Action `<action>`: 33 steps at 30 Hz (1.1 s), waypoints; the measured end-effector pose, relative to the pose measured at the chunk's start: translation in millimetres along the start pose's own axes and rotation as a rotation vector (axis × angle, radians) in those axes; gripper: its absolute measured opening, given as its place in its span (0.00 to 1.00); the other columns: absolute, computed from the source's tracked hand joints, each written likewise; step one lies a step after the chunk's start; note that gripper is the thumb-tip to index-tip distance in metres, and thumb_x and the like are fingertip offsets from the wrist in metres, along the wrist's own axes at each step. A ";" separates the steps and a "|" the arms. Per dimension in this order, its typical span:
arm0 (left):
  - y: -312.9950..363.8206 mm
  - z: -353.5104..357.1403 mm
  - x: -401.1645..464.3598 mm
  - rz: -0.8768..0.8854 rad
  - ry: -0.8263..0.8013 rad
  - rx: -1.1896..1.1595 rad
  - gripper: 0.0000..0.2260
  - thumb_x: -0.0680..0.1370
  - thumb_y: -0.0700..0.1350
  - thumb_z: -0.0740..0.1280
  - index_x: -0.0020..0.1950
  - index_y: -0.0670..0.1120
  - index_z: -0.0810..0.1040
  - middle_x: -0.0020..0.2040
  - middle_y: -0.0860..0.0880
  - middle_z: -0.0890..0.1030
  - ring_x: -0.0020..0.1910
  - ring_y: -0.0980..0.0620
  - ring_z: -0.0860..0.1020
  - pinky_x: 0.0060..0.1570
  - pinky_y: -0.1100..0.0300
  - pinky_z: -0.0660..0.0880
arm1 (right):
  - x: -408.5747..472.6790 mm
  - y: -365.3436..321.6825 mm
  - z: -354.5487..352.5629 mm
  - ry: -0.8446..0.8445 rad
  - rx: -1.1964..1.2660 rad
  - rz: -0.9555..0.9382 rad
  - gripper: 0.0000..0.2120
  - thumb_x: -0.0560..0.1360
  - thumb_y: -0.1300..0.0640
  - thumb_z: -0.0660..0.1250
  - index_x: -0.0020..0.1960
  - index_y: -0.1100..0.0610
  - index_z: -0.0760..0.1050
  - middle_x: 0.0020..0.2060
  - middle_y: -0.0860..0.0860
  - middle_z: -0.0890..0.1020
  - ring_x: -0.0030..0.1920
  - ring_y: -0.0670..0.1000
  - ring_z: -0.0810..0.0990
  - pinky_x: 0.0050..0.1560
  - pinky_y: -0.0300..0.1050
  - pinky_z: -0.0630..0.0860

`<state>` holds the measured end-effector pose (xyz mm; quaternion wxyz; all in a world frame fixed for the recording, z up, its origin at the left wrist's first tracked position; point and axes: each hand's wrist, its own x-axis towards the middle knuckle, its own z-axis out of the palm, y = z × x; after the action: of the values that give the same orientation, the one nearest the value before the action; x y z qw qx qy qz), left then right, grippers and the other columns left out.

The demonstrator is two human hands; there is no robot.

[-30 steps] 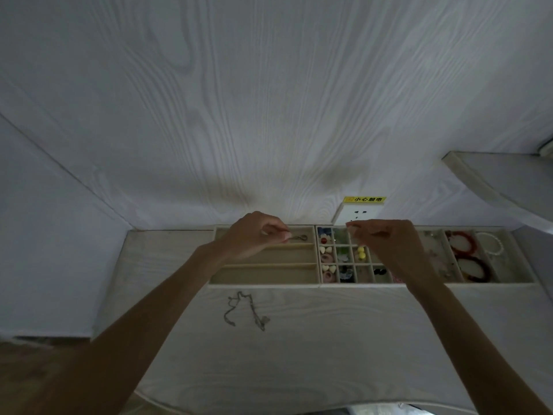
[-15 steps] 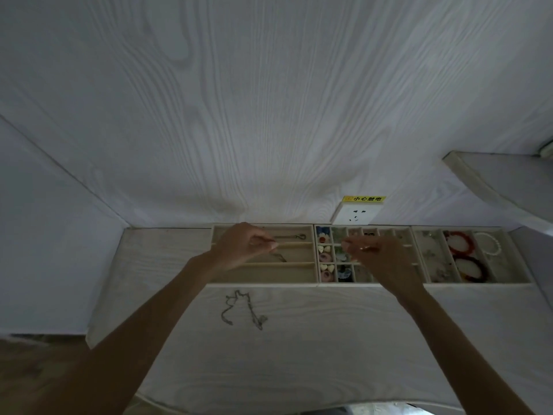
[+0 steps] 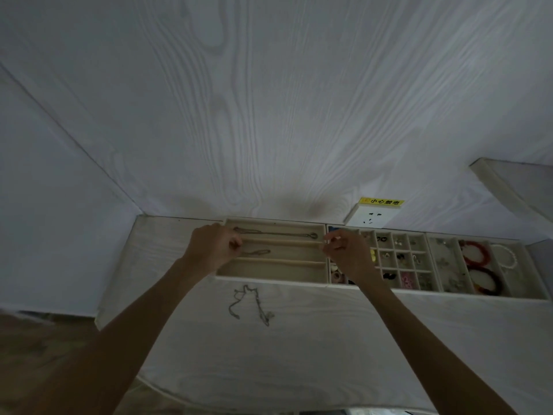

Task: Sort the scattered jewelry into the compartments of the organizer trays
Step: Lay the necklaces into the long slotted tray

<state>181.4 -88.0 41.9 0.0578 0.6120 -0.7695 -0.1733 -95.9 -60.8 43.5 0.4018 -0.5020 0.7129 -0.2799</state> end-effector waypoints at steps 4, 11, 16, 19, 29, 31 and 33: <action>-7.1 1.5 -0.7 -0.036 -0.019 0.052 0.08 0.72 0.50 0.70 0.50 0.53 0.84 0.47 0.55 0.84 0.47 0.55 0.81 0.45 0.63 0.70 | 5.3 2.9 5.2 -0.044 -0.183 -0.051 0.11 0.68 0.64 0.70 0.38 0.49 0.73 0.34 0.49 0.79 0.37 0.53 0.80 0.38 0.45 0.78; -16.1 -2.2 7.5 -0.017 -0.051 0.135 0.09 0.73 0.53 0.69 0.52 0.54 0.83 0.49 0.56 0.83 0.50 0.55 0.80 0.46 0.64 0.68 | 8.8 6.9 7.0 -0.013 -0.388 -0.131 0.13 0.70 0.62 0.67 0.38 0.47 0.67 0.37 0.46 0.78 0.40 0.50 0.80 0.41 0.50 0.78; -13.7 -2.0 12.2 0.063 -0.125 0.282 0.09 0.75 0.50 0.66 0.53 0.54 0.83 0.51 0.55 0.83 0.53 0.53 0.79 0.51 0.60 0.72 | 13.8 2.3 8.2 -0.051 -0.617 -0.213 0.04 0.70 0.61 0.67 0.41 0.53 0.74 0.37 0.50 0.81 0.39 0.52 0.79 0.40 0.48 0.77; -10.3 -1.9 15.8 0.109 -0.153 0.371 0.08 0.74 0.48 0.66 0.50 0.51 0.83 0.48 0.53 0.83 0.49 0.51 0.80 0.47 0.60 0.74 | 15.8 2.1 11.0 -0.120 -0.721 -0.270 0.08 0.68 0.63 0.66 0.38 0.51 0.72 0.35 0.50 0.81 0.39 0.53 0.80 0.40 0.48 0.78; -4.6 -9.5 19.5 0.071 -0.247 0.508 0.15 0.74 0.44 0.65 0.30 0.51 0.64 0.35 0.52 0.75 0.45 0.49 0.80 0.38 0.62 0.68 | 24.4 -3.8 12.1 -0.241 -0.907 -0.316 0.05 0.71 0.60 0.65 0.46 0.54 0.74 0.43 0.52 0.81 0.46 0.55 0.80 0.40 0.43 0.70; 0.4 -11.2 20.2 0.051 -0.275 0.508 0.17 0.73 0.44 0.65 0.29 0.50 0.60 0.32 0.53 0.70 0.46 0.49 0.79 0.38 0.62 0.66 | 25.4 -5.4 14.2 -0.246 -0.941 -0.325 0.06 0.70 0.61 0.66 0.46 0.55 0.74 0.43 0.52 0.82 0.46 0.55 0.80 0.42 0.44 0.72; 4.1 -11.6 22.3 0.027 -0.302 0.526 0.16 0.74 0.44 0.65 0.30 0.49 0.61 0.36 0.51 0.72 0.46 0.49 0.79 0.39 0.62 0.65 | 25.6 -7.3 16.6 -0.238 -0.983 -0.328 0.07 0.70 0.62 0.66 0.47 0.55 0.75 0.45 0.52 0.82 0.48 0.55 0.80 0.42 0.45 0.72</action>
<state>175.7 -110.9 51.3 -0.2155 0.5630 -0.7959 -0.0560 -82.6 -87.3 33.2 0.1483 -0.7643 0.6216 0.0869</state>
